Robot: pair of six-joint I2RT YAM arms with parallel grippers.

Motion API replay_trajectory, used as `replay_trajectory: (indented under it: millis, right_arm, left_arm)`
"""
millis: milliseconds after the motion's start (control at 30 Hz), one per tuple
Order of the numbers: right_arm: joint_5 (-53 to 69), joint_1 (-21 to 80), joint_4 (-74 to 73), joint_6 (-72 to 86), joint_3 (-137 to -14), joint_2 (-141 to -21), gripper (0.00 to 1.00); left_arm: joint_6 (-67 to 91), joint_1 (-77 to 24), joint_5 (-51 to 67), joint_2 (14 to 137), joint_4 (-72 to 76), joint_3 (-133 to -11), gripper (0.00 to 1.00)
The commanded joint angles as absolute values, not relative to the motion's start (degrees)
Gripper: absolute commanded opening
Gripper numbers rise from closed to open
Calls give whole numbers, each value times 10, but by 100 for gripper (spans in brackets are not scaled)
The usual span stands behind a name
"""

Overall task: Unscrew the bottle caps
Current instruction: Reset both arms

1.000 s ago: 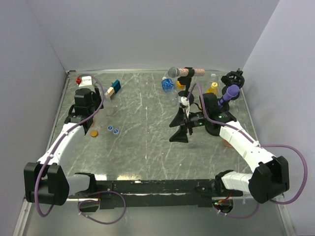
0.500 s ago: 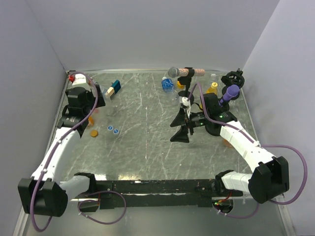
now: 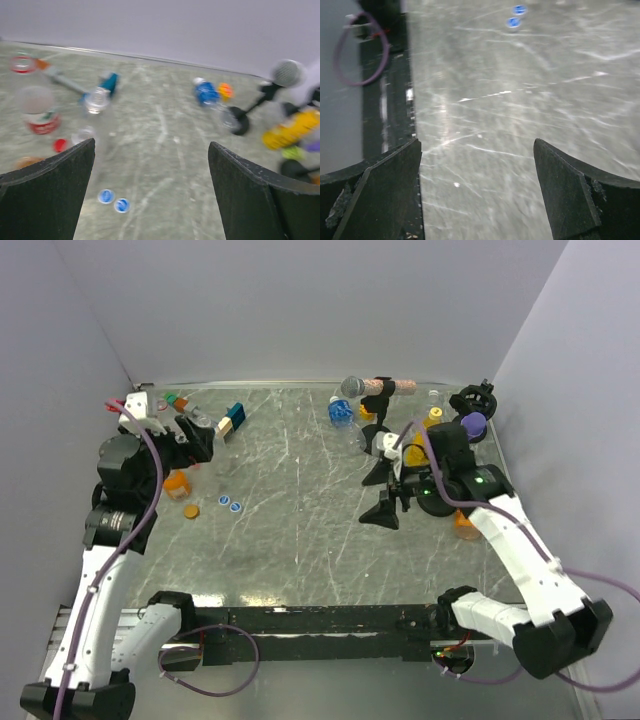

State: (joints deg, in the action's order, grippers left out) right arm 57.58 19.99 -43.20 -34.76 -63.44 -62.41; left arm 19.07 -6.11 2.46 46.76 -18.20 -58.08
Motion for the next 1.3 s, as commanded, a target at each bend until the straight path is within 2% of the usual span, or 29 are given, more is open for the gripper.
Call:
replay_trajectory:
  millis: [0,133,400,567,733,967,1133,1267]
  right_arm:
    - [421,196,-453,-244,-675,-569,99]
    - [377,195,-441,-204,-657,-571,99]
    - [303,196,-384,-245,-614,-610,99]
    - [400,188,-456,-310,-672,-681,99]
    - [426,172,-472,-331,-682,-713,99]
    - [444,149,-432,-342,-613,-654,99]
    - [389,130,-364,-222,-591,-558,99]
    - [337,126,-331,-115,-591,-492,99]
  left_arm:
    - [243,-59,184,436,-135,-542,97]
    - [258,-63,303,439,-93,-512,97]
    - [224,-96,349,432,-23,-431,97]
    - [318,-141,338,443,78,-370,97]
    - [391,-292,185,487,176,-336,97]
    - [449,-339,114,593,222,-369,97]
    - [430,-374,75,634,199,-409,97]
    - [404,-402,20,622,125,-425,97]
